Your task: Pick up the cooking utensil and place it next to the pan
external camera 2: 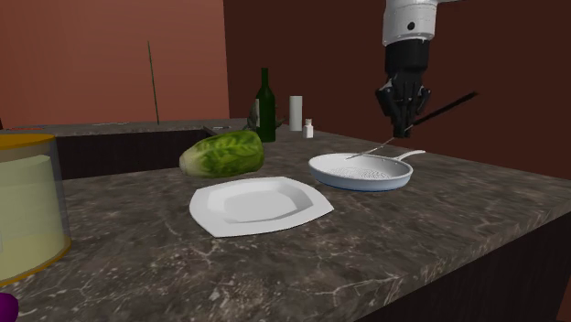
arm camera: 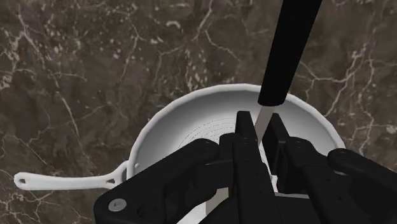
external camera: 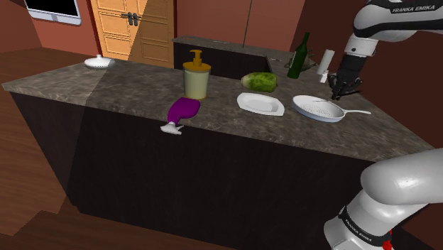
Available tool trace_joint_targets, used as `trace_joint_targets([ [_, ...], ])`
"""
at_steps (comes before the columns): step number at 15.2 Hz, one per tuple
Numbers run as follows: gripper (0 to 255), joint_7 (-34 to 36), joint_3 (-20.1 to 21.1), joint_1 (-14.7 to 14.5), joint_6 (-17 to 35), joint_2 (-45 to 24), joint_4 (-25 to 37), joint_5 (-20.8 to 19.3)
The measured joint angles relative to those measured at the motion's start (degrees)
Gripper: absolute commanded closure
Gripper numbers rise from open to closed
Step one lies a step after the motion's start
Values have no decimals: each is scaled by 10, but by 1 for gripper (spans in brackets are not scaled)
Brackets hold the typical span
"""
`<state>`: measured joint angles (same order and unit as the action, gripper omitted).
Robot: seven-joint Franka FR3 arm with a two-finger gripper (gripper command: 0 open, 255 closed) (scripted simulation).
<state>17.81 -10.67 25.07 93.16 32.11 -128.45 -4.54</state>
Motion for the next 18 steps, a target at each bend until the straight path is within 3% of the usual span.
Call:
trace_joint_targets([
  [11,255,-143,-113,59,-19,45,-12,-82],
  [18,255,-241,-194,86,-26,31,25,-127],
])
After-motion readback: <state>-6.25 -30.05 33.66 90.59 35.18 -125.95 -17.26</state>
